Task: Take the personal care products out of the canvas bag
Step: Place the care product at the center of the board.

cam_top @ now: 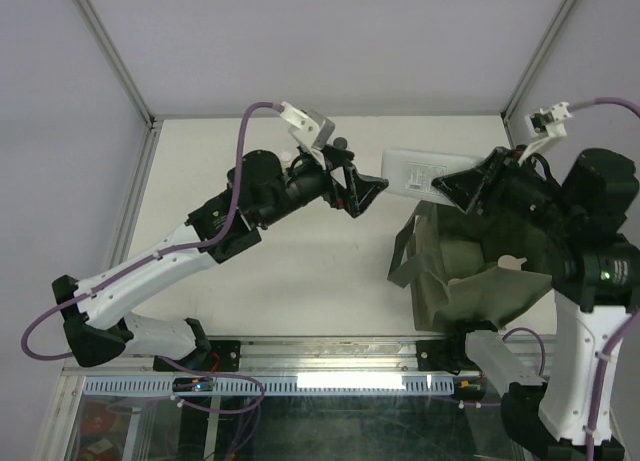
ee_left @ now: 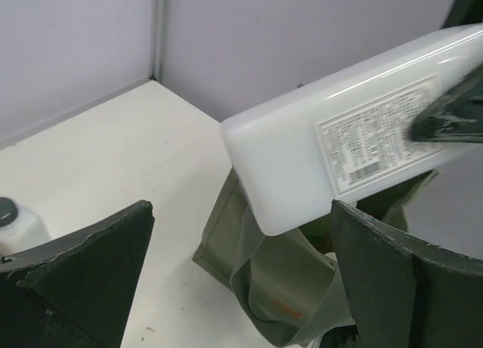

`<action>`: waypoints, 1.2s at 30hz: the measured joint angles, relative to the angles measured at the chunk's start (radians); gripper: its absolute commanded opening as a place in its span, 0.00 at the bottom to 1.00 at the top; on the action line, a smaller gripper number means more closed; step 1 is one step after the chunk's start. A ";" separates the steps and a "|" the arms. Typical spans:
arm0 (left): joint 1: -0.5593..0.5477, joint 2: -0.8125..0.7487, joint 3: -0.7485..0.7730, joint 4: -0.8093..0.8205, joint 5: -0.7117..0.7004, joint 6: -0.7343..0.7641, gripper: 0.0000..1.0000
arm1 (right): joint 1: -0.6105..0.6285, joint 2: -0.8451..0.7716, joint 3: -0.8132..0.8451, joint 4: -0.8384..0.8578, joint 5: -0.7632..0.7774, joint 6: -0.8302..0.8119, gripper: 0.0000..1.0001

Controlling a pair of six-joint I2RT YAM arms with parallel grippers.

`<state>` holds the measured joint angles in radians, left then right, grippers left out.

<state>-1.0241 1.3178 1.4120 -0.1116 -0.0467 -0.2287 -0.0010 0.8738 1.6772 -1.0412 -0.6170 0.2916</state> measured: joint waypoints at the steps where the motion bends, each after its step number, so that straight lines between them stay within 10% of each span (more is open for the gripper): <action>1: 0.005 -0.024 -0.014 -0.001 -0.011 0.000 0.99 | 0.005 0.023 -0.018 0.023 -0.037 0.000 0.00; 9: 0.012 -0.153 -0.042 -0.064 -0.171 -0.005 0.99 | 0.130 0.259 -0.073 0.065 -0.061 -0.003 0.00; 20: 0.012 -0.223 -0.069 -0.157 -0.333 0.003 0.99 | 0.533 0.827 0.255 -0.106 0.390 -0.035 0.00; 36: 0.029 -0.163 -0.055 -0.158 -0.421 0.110 0.99 | 0.582 1.195 0.381 -0.107 0.727 -0.021 0.01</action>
<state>-0.9951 1.1549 1.3575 -0.2695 -0.4679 -0.1184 0.5808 2.0686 2.0579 -1.1481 0.1097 0.2707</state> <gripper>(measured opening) 0.991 0.511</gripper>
